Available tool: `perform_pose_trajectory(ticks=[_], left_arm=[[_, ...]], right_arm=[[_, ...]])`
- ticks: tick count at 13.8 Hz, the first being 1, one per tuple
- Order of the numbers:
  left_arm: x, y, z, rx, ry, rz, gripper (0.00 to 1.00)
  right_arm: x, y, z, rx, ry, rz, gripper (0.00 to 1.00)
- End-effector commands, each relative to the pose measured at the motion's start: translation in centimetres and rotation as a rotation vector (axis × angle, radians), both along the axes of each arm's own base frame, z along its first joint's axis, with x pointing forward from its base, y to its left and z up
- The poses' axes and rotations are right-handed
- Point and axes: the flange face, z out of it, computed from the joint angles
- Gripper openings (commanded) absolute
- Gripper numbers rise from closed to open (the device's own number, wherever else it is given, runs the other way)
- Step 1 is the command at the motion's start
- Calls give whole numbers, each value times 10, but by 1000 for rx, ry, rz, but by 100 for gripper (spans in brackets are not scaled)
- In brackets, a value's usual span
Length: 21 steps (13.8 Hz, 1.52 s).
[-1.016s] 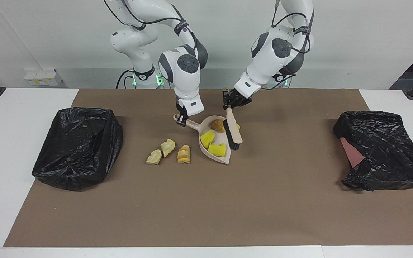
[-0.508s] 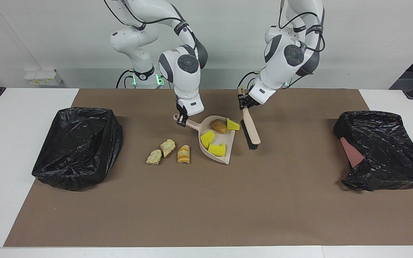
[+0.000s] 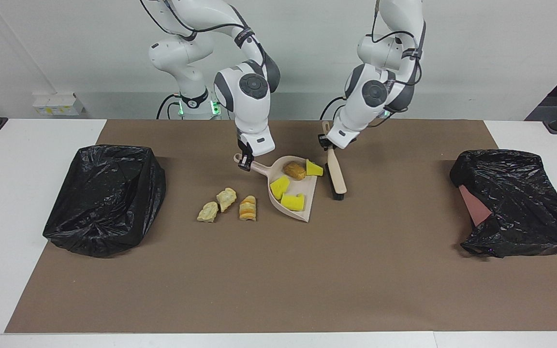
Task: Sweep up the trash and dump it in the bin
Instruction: 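Sweep the sponges and bread into the dustpan with the left gripper, then carry the dustpan to the black bag with the right gripper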
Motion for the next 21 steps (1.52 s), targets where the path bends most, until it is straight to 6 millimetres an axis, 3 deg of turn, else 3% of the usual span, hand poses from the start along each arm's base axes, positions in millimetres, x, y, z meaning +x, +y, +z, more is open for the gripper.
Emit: perform_pose_trajectory(ticks=[1, 3, 5, 9, 12, 15, 17, 19, 21], left_arm=[[-21, -33, 6, -51, -35, -18, 0], [-27, -43, 8, -66, -39, -27, 0], [-21, -35, 7, -65, -35, -28, 0], [2, 2, 1, -31, -1, 58, 0], [22, 32, 6, 19, -36, 70, 0], [26, 40, 9, 64, -66, 55, 0], [20, 33, 9, 71, -65, 63, 0], [5, 14, 11, 77, -73, 70, 0], [-16, -12, 16, 78, -88, 72, 0]], right_arm=[[1, -2, -1, 2, -2, -27, 0], [1, -2, -1, 1, -2, -26, 0], [1, -2, -1, 1, -2, -26, 0], [2, -3, 2, 2, -3, -34, 0], [11, -23, 20, 12, -15, -43, 0], [23, -69, 58, 37, -43, -64, 0], [36, -100, 89, 66, -79, -48, 0], [49, -153, 117, 106, -60, -69, 0], [57, -220, 133, 143, -60, -55, 0]])
